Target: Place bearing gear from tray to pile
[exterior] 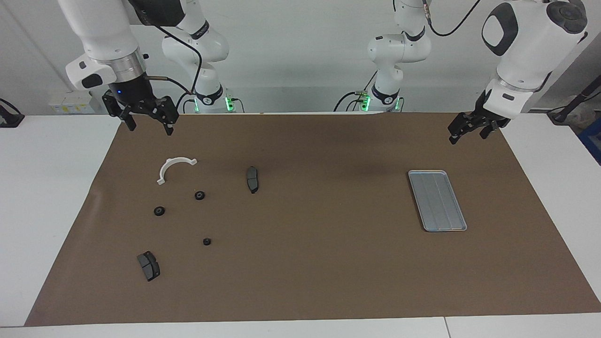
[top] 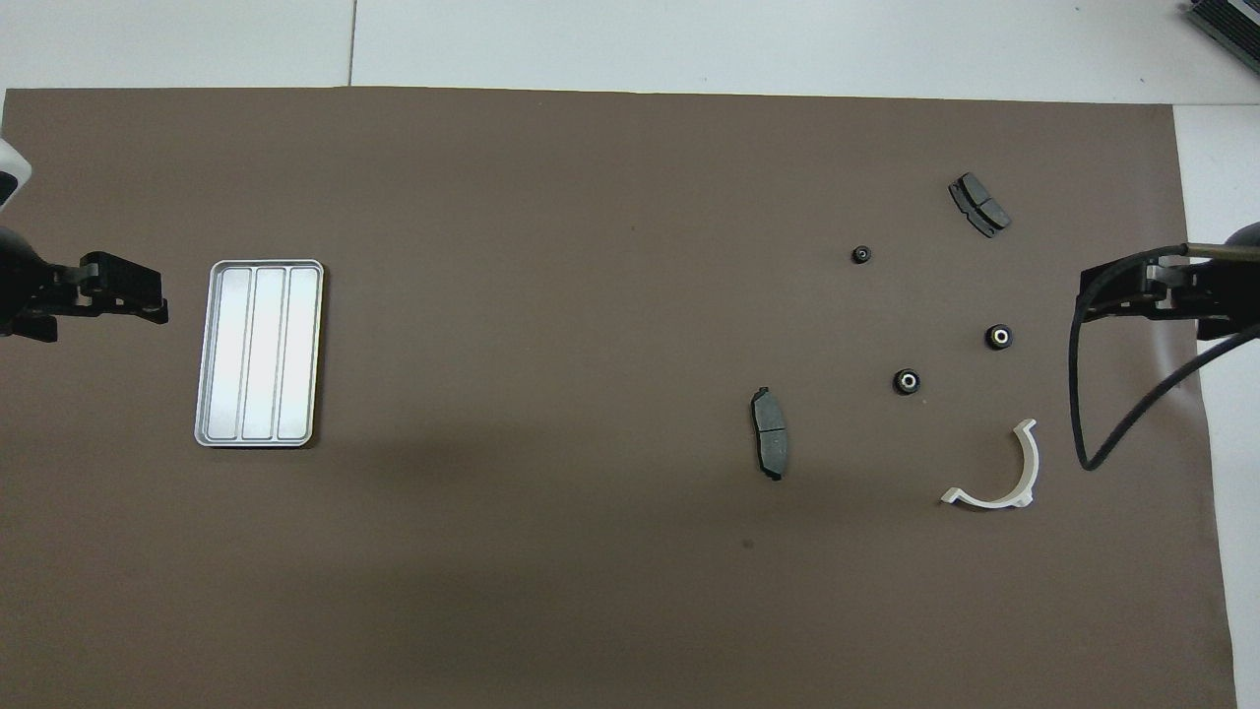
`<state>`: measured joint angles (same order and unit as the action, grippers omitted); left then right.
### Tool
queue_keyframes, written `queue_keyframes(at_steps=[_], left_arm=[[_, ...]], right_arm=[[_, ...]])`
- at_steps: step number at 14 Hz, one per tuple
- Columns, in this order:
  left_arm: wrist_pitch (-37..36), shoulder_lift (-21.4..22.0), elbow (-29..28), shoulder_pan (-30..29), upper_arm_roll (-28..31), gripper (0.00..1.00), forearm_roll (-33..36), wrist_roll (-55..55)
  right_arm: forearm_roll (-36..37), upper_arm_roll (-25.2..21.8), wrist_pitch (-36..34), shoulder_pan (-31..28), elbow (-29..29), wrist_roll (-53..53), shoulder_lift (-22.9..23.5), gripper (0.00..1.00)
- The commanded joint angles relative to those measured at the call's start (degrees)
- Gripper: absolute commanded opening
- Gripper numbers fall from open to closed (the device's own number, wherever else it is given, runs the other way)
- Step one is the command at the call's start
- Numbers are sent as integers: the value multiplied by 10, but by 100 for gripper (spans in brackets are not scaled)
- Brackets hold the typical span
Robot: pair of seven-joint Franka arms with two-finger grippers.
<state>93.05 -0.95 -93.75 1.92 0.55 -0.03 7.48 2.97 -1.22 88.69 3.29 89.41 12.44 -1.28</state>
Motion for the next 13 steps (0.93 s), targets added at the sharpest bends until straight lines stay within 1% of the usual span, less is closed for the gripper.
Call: queue_keyframes(at_steps=[1, 3, 13], left_arm=[[4, 7, -3, -1, 1, 100, 10, -1], [4, 7, -3, -1, 1, 100, 10, -1], [4, 6, -3, -1, 1, 100, 10, -1]], right_arm=[[-14, 16, -18, -24, 8, -17, -7, 100], [-14, 27, -17, -34, 9, -15, -7, 100], [-13, 26, -11, -26, 19, -16, -7, 100]])
